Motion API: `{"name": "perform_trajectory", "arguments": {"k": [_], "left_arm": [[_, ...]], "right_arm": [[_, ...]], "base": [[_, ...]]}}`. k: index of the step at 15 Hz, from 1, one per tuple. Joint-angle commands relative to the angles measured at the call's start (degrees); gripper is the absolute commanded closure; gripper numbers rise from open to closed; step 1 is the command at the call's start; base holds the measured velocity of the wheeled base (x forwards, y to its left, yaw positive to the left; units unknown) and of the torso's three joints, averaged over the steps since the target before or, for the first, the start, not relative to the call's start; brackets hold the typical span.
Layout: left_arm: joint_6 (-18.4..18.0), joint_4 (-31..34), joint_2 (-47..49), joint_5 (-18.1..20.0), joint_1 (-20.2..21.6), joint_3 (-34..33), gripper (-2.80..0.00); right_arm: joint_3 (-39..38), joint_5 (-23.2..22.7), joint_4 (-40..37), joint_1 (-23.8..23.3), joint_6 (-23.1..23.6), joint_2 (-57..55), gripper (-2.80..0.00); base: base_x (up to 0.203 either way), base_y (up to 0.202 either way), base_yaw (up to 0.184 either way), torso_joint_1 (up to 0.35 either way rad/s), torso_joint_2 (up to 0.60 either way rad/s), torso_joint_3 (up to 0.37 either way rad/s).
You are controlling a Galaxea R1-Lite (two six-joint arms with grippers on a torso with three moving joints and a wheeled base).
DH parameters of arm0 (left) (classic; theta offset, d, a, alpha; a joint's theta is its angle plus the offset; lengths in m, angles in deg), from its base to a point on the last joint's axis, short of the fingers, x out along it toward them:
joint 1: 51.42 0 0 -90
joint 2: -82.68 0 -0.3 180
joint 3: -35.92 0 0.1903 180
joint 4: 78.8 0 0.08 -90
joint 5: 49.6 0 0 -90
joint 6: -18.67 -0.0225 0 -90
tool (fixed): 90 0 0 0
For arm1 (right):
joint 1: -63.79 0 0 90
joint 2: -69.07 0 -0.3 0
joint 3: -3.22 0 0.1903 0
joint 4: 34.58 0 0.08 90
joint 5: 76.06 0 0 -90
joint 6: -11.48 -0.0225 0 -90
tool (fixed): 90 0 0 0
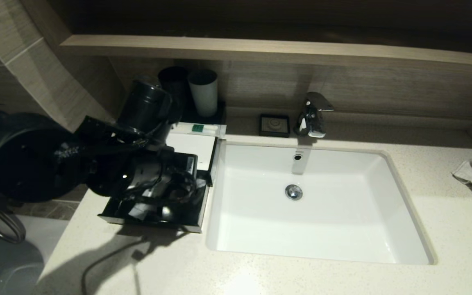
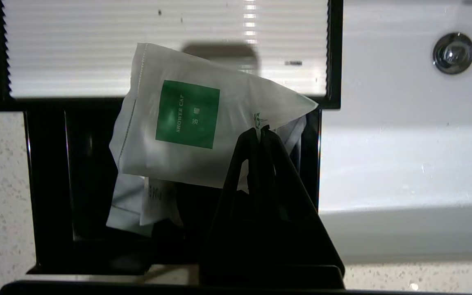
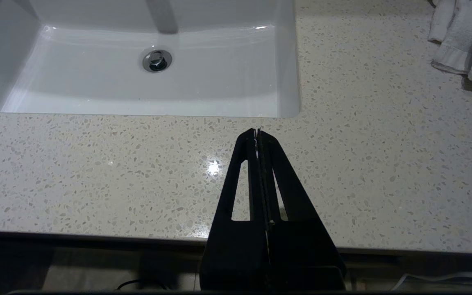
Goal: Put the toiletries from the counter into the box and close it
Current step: Place the bathroom toiletry into the drawer
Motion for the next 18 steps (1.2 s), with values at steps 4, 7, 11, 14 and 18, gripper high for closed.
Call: {"name": "perform_trajectory", "arguments": {"k": [4,7,11,14,18], "left_arm": [[2.69,-0.22,-2.2,-0.11,-2.81,-7.26,0.0],[2.71,0.13,-2.21,-0.11,-2.83,-9.83,0.0],[2.62,0.05,-1.05,-0.17,-2.83,-10.31,0.0],[2.62,-0.28,-0.04,-0.05,-2.83,-10.31,0.0],[2.64,-0.3,1.65,-0.02,-2.83,-10.2,0.0]], "right_arm": [[0.0,0.0,0.0,0.0,-0.01,-0.09,0.0],[0.0,0.0,0.0,0.0,-0.01,-0.09,0.0],[0.0,0.0,0.0,0.0,-0.01,-0.09,0.0],[0.0,0.0,0.0,0.0,-0.01,-0.09,0.0],[0.0,0.0,0.0,0.0,-0.01,-0.09,0.0]], "base": [[0.0,0.0,0.0,0.0,0.0,0.0],[0.0,0.0,0.0,0.0,0.0,0.0],[0.0,0.0,0.0,0.0,0.0,0.0],[0.0,0.0,0.0,0.0,0.0,0.0],[0.0,0.0,0.0,0.0,0.0,0.0]]}}
